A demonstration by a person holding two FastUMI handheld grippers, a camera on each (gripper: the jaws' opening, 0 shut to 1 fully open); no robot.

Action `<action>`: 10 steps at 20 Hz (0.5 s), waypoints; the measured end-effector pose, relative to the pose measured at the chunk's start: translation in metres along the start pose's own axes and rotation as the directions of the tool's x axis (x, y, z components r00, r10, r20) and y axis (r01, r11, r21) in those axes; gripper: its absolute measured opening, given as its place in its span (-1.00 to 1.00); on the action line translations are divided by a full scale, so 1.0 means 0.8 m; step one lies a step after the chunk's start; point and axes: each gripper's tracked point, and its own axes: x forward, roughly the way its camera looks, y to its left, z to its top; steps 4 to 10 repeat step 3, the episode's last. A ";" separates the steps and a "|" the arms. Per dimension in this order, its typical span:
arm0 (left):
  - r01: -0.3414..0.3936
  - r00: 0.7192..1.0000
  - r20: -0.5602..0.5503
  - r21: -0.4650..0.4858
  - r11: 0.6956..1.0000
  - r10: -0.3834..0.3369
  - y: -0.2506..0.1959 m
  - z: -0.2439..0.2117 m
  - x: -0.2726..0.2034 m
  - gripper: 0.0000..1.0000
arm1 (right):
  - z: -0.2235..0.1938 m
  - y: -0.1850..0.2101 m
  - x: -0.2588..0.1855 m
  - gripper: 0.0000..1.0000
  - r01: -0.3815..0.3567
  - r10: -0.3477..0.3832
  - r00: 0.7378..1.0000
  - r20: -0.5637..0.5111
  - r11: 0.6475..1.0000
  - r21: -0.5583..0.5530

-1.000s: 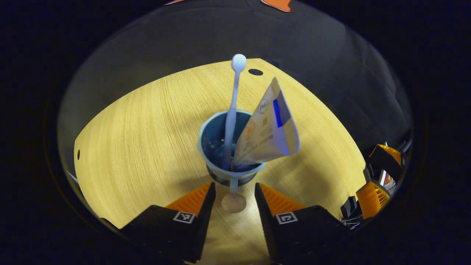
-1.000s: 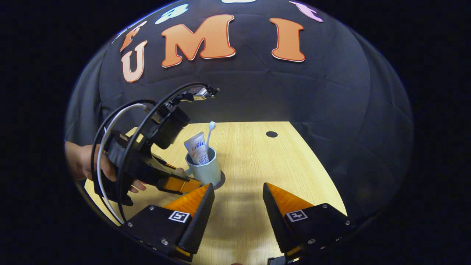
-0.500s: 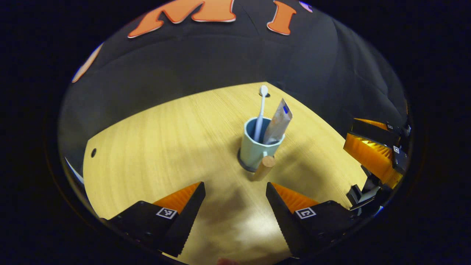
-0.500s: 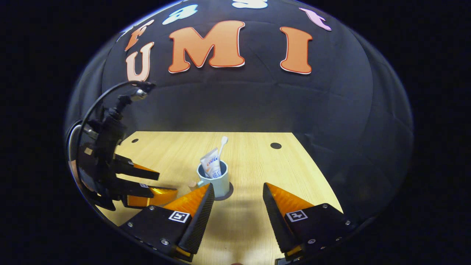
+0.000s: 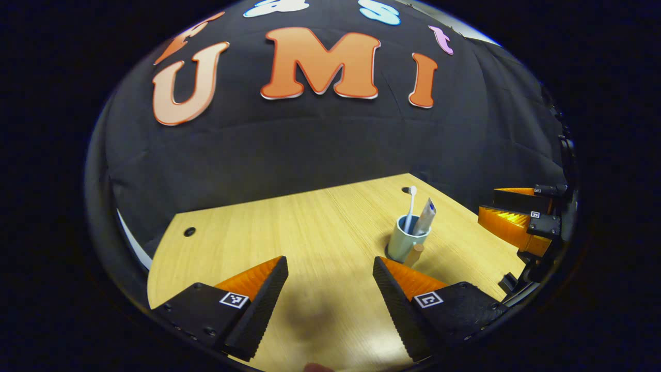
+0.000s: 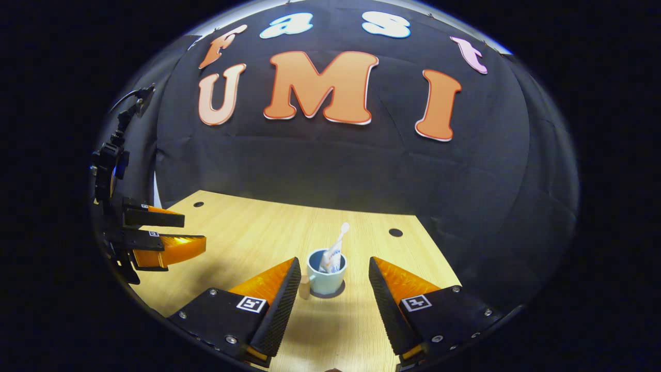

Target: Put the toothbrush and toothpaste on the desktop into the cup, then pick up the cup and place it on the coaster on the desktop.

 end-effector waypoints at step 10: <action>-0.087 0.993 0.073 -0.016 0.996 0.088 0.023 0.009 -0.031 0.99 | 0.023 0.018 -0.020 0.60 -0.036 0.041 0.996 0.080 0.997 -0.068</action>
